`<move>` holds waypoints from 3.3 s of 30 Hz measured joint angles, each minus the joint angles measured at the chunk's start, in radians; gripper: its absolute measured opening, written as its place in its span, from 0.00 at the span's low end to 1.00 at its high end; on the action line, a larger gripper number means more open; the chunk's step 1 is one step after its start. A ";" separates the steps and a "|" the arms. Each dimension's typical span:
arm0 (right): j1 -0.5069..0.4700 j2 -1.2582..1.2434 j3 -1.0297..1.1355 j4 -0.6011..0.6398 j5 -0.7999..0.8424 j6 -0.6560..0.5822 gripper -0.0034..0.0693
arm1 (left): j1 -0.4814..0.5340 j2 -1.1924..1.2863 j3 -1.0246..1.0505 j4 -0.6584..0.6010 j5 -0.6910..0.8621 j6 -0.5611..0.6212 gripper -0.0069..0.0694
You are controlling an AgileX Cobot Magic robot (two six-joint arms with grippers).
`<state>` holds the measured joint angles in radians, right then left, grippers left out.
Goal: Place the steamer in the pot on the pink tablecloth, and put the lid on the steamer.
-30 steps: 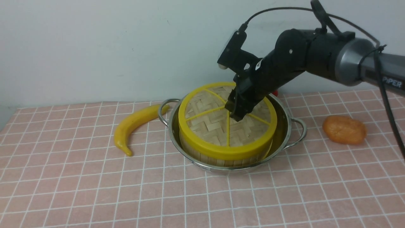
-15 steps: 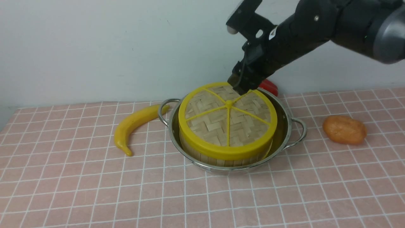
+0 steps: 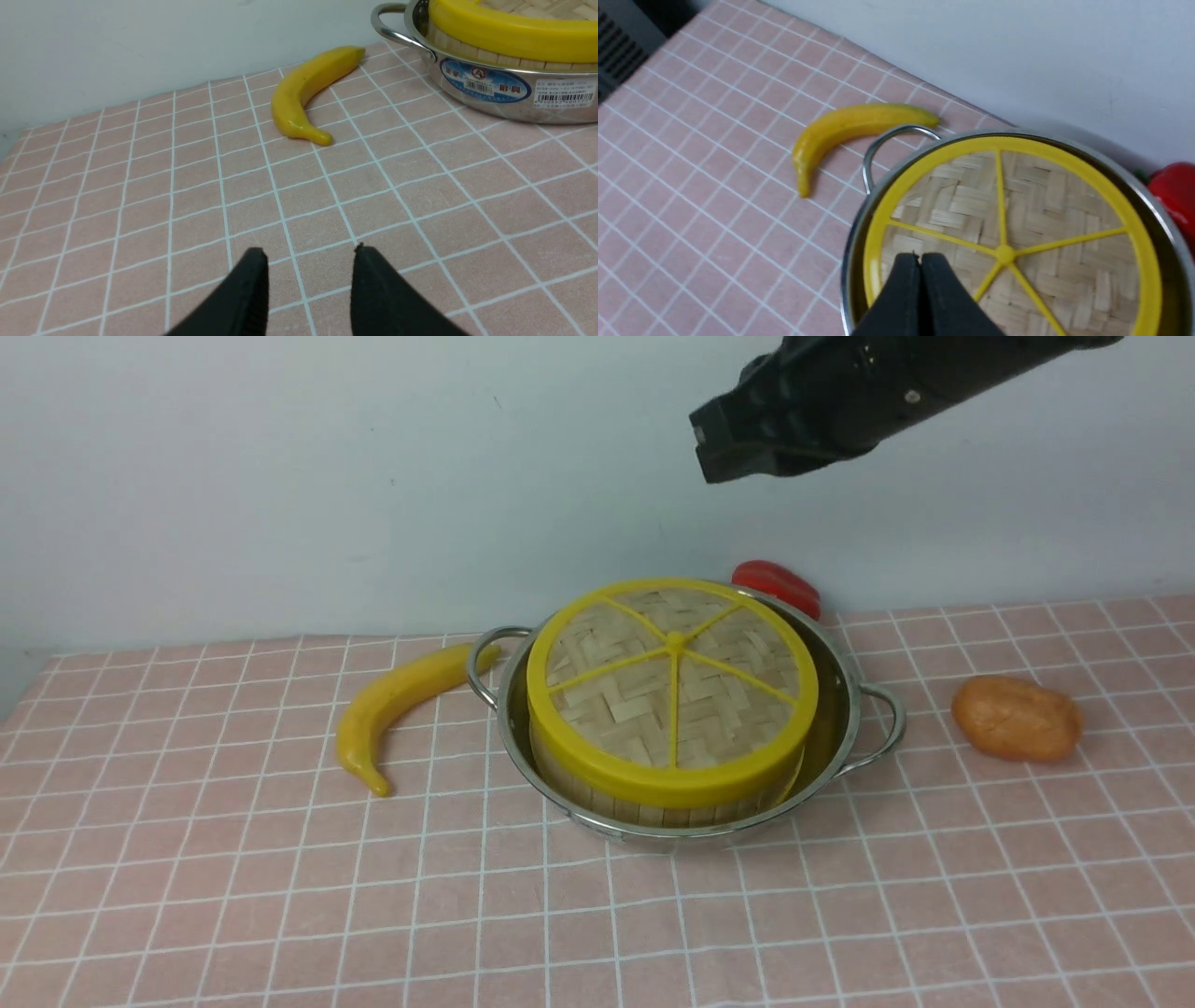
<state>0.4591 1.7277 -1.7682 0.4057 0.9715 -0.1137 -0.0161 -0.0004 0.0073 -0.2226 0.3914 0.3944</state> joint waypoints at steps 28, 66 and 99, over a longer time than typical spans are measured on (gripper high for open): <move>-0.188 -1.026 1.236 -0.172 -0.485 0.044 0.17 | 0.000 0.000 0.000 0.000 -0.001 0.000 0.41; -0.401 -1.724 1.777 -0.277 -0.625 0.083 0.34 | 0.000 0.000 0.000 0.000 -0.001 0.000 0.41; -0.401 -1.724 1.777 -0.277 -0.625 0.083 0.38 | 0.000 0.000 0.000 0.000 -0.001 0.000 0.41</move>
<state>0.0581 0.0040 0.0084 0.1283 0.3465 -0.0310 -0.0161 -0.0004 0.0073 -0.2226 0.3906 0.3944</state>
